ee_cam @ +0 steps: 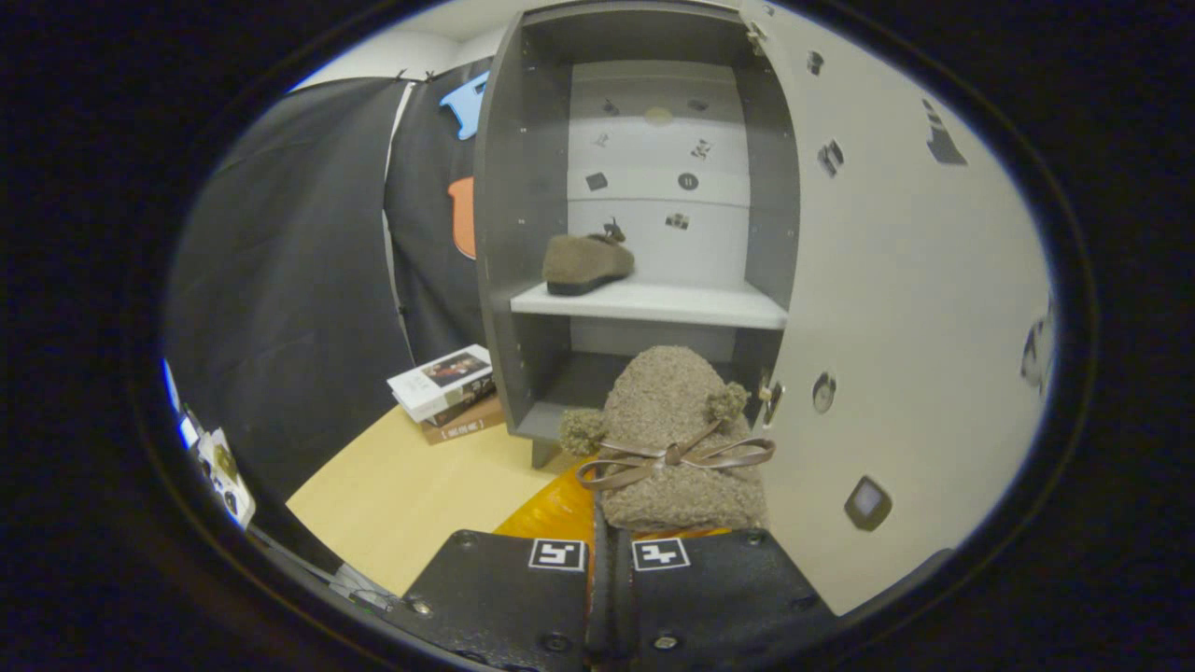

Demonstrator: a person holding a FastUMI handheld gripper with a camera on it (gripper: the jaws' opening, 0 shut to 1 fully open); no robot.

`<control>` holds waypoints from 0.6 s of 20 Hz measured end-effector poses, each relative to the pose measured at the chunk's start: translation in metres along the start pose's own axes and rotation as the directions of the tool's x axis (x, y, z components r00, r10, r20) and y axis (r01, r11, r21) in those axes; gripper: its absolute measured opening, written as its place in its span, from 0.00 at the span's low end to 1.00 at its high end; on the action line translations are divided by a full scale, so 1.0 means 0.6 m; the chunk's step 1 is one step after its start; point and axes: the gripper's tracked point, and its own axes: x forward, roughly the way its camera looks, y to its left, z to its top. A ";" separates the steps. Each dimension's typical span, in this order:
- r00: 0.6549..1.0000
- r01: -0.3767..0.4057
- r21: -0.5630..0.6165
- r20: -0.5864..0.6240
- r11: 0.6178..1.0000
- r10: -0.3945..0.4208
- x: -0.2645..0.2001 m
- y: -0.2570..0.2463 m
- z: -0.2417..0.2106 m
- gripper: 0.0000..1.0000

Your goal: Open the shoe cabinet door, grab the shoes and put them into the shoe cabinet, then close the shoe cabinet door.

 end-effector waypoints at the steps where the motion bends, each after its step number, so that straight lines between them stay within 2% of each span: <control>1: 1.000 0.004 -0.006 0.016 1.000 -0.004 0.007 -0.001 0.026 0.06; 7: 0.992 0.056 -0.041 0.115 0.998 -0.051 0.092 -0.024 0.203 0.06; 12: 0.985 0.094 -0.058 0.151 0.994 -0.084 0.231 -0.054 0.313 0.06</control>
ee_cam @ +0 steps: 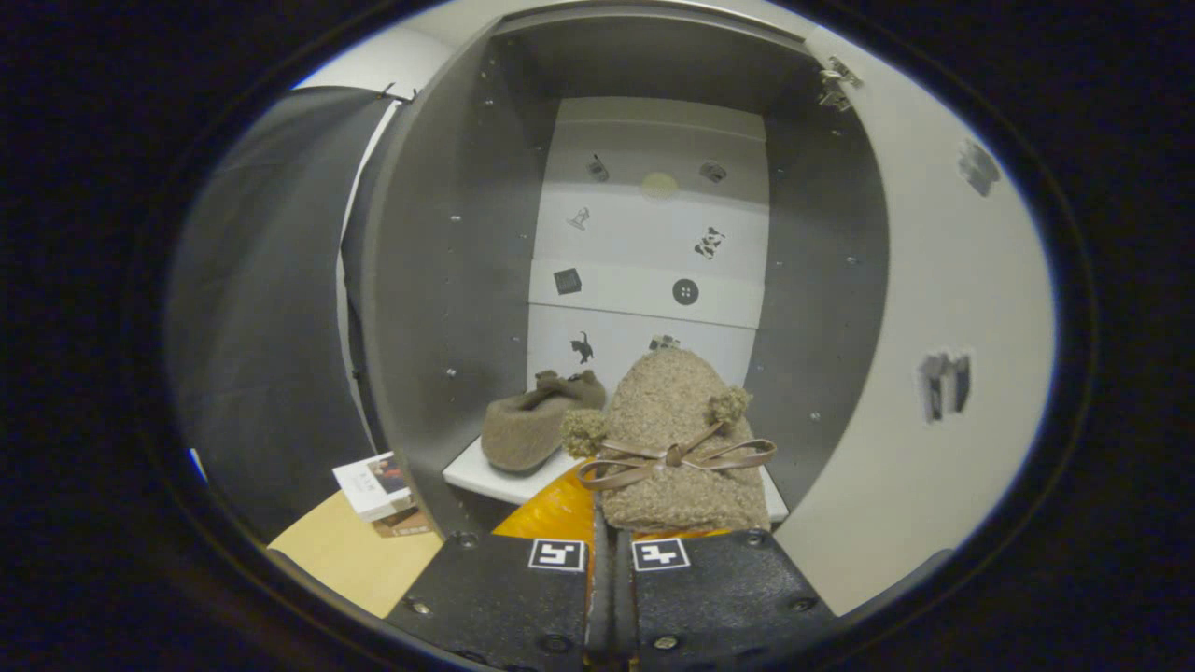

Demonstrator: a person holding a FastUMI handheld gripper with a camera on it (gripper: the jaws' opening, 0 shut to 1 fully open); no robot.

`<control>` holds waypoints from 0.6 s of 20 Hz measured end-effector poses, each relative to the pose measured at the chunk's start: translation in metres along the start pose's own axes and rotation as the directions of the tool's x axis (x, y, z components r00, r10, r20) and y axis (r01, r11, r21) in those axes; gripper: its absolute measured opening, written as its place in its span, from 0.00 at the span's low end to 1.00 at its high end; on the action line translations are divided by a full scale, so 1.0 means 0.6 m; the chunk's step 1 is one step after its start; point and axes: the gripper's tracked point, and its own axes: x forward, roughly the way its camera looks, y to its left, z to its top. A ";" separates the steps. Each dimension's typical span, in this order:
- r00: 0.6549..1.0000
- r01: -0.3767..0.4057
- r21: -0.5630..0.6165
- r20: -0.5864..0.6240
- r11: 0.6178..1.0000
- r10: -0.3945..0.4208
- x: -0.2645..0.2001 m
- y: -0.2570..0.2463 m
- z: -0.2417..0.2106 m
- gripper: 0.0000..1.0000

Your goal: Open the shoe cabinet door, grab the shoes and put them into the shoe cabinet, then close the shoe cabinet door.

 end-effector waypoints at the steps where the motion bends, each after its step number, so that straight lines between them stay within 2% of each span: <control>1: 1.000 0.003 0.001 -0.001 1.000 -0.003 0.035 -0.003 0.009 0.06; 5: 0.999 0.027 -0.010 -0.037 1.000 -0.027 0.166 -0.016 0.018 0.06; 8: 0.994 0.042 -0.014 -0.103 0.999 -0.044 0.247 -0.032 -0.009 0.06; 12: 0.982 0.054 0.052 -0.186 0.997 -0.043 0.294 -0.045 -0.043 0.06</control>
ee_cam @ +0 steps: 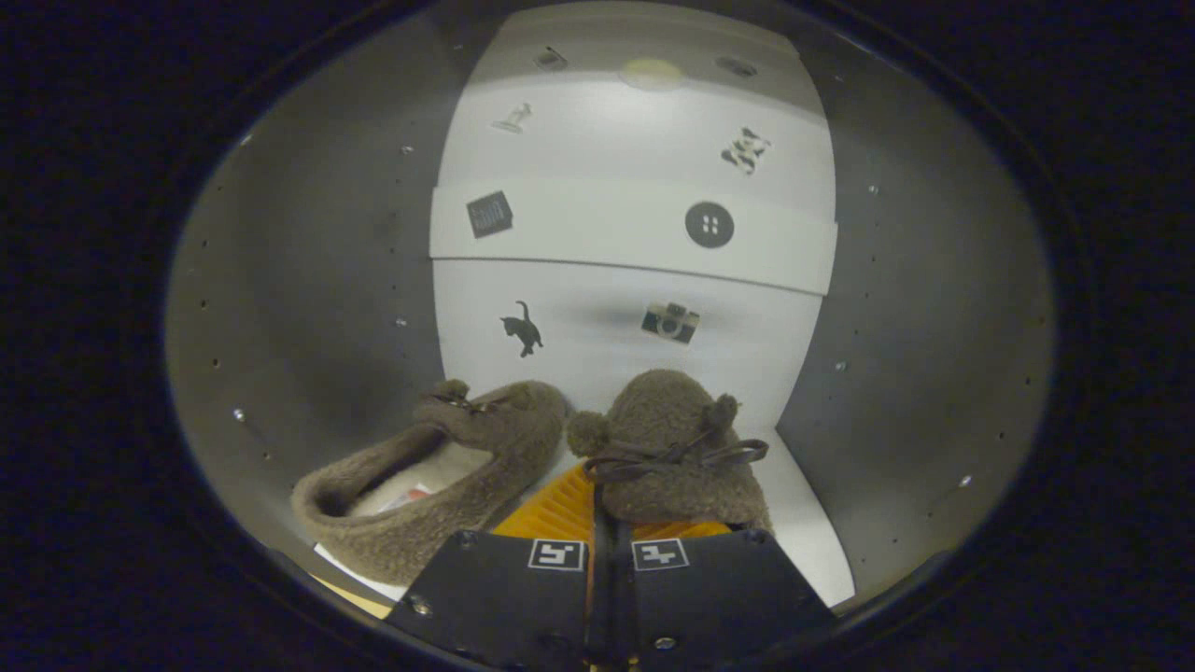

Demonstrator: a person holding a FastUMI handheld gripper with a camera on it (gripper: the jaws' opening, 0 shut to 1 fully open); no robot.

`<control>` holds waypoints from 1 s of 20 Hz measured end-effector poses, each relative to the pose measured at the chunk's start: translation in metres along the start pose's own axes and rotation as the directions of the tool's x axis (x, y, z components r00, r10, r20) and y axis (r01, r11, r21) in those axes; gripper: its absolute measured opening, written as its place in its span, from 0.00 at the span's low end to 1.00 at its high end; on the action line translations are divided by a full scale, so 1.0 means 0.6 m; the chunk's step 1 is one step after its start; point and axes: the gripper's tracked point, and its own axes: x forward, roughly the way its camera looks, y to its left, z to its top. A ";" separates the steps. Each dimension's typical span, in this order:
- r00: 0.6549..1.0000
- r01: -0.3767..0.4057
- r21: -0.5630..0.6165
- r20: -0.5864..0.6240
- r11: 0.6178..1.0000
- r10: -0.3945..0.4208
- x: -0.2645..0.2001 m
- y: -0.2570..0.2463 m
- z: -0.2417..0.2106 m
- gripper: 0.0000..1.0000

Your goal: Open the shoe cabinet door, grab the shoes and put them into the shoe cabinet, then close the shoe cabinet door.

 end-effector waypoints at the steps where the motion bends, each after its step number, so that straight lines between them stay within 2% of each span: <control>1: 1.000 0.007 0.010 -0.025 1.000 -0.007 0.005 -0.003 -0.008 0.06; 5: 0.993 0.030 0.065 -0.114 0.997 -0.023 0.019 -0.007 -0.021 0.06; 9: 0.988 0.032 0.070 -0.153 0.997 -0.021 0.011 -0.001 -0.027 0.34; 14: 0.998 -0.004 0.047 -0.067 0.999 0.007 -0.058 0.014 -0.003 0.68; 15: 0.999 -0.010 0.049 -0.053 0.999 0.013 -0.078 0.019 -0.004 0.79; 17: 1.000 -0.009 0.035 -0.001 0.999 0.009 -0.124 0.021 0.003 0.87; 20: 0.994 -0.003 -0.010 0.111 1.000 0.004 -0.216 0.030 0.037 0.87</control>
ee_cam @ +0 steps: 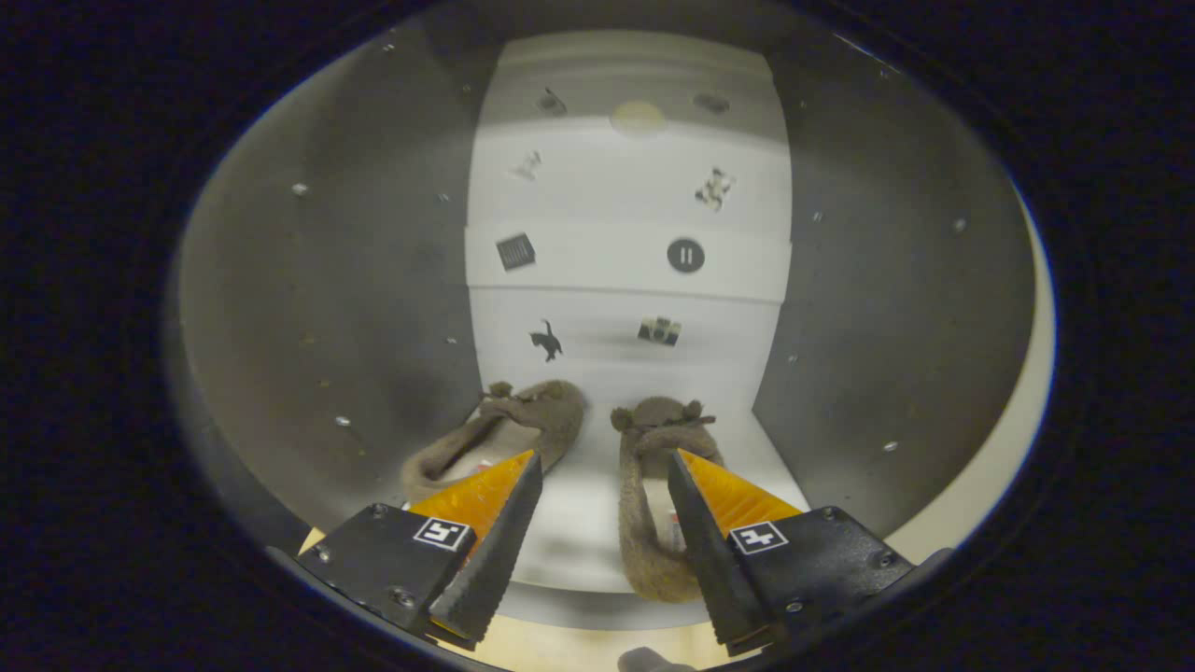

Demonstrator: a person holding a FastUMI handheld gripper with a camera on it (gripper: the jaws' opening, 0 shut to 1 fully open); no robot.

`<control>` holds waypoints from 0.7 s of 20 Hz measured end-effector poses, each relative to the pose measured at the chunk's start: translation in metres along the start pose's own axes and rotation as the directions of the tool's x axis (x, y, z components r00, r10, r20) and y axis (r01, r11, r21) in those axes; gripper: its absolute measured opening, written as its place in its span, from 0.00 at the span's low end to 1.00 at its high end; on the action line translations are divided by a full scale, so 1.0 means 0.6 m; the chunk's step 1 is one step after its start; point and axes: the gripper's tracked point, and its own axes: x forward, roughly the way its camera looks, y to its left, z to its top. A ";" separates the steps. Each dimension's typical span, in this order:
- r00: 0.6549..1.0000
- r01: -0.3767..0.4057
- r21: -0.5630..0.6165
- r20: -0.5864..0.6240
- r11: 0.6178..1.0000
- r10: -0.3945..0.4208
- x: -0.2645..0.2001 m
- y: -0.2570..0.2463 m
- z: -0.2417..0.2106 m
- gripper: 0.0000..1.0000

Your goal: Open the shoe cabinet door, grab the shoes and put them into the shoe cabinet, then close the shoe cabinet door.

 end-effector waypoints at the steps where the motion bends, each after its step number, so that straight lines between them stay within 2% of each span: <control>1: 0.999 0.000 -0.004 0.038 1.000 0.000 -0.033 0.004 0.012 0.90; 4: 0.992 -0.026 -0.008 0.126 1.000 0.027 -0.142 0.028 0.032 1.00; 8: 0.979 -0.056 -0.010 0.195 0.998 0.057 -0.299 0.057 0.001 1.00; 14: 0.974 -0.104 -0.046 0.197 0.994 0.111 -0.512 0.073 -0.096 1.00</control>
